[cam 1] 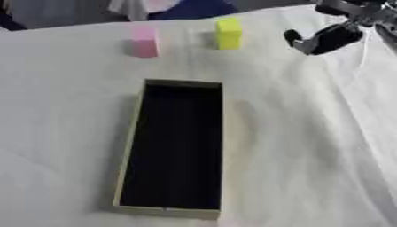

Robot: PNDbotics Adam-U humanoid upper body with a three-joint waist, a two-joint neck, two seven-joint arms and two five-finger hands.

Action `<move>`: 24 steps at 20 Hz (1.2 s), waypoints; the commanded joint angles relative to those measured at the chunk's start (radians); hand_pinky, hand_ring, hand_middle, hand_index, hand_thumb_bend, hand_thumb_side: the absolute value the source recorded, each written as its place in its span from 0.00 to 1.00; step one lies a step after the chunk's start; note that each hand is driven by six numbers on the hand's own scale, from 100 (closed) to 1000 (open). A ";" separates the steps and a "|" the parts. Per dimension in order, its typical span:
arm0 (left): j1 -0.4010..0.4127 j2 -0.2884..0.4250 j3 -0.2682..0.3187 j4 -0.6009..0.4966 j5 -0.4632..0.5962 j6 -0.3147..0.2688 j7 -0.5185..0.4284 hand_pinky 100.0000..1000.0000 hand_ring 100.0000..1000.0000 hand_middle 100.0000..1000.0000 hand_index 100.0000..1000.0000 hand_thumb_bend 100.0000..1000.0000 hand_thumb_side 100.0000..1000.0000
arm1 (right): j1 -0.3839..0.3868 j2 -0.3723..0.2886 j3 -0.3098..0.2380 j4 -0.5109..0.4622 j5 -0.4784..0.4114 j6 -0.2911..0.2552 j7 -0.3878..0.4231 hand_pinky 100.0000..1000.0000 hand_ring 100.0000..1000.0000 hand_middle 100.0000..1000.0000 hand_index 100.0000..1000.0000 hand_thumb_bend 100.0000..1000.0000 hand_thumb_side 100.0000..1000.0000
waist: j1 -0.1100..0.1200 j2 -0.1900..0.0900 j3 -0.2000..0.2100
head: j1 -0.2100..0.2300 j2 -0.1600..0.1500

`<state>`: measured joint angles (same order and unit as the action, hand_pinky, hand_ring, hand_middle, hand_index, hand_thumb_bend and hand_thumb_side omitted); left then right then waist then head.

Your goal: Pick up objects on the table and place them in the box.

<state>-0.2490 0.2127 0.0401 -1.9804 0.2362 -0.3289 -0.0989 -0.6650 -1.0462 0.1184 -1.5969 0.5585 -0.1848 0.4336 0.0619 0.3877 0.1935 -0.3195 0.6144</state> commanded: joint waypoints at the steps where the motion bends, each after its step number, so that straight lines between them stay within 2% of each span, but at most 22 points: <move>1: -0.013 0.024 -0.001 -0.020 -0.006 -0.007 -0.004 0.55 0.53 0.59 0.83 0.04 0.82 | -0.032 -0.009 0.001 0.031 0.035 -0.023 0.002 0.94 1.00 0.98 1.00 0.00 0.16 | -0.001 -0.011 0.006 | -0.017 -0.019; 9: -0.022 0.017 -0.002 -0.020 -0.011 -0.011 -0.009 0.55 0.53 0.59 0.83 0.03 0.83 | -0.083 0.028 0.016 0.094 0.074 -0.028 0.009 0.94 1.00 0.96 1.00 0.00 0.17 | 0.001 0.025 0.027 | -0.039 -0.055; 12: -0.025 0.016 -0.002 -0.020 -0.014 -0.012 -0.011 0.55 0.53 0.59 0.83 0.03 0.83 | -0.098 0.037 0.016 0.107 0.068 -0.019 0.001 0.95 1.00 0.93 1.00 0.00 0.13 | 0.002 0.033 0.031 | -0.042 -0.071; 17: -0.024 0.015 -0.003 -0.020 -0.017 -0.014 -0.013 0.55 0.50 0.59 0.83 0.03 0.84 | -0.119 0.047 0.009 0.126 0.054 0.025 -0.050 0.95 1.00 0.88 1.00 0.00 0.12 | 0.003 0.041 0.038 | -0.051 -0.089; 24: -0.029 0.015 -0.004 -0.020 -0.023 -0.014 -0.015 0.55 0.50 0.58 0.83 0.02 0.83 | -0.144 0.042 0.010 0.105 0.030 0.109 -0.116 0.94 1.00 0.83 1.00 0.00 0.11 | -0.003 0.057 0.040 | -0.062 -0.094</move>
<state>-0.2685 0.2119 0.0345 -1.9804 0.2176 -0.3406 -0.1112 -0.7904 -0.9791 0.1415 -1.4726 0.5994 -0.0909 0.3282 0.0630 0.4671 0.2324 -0.3766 0.5343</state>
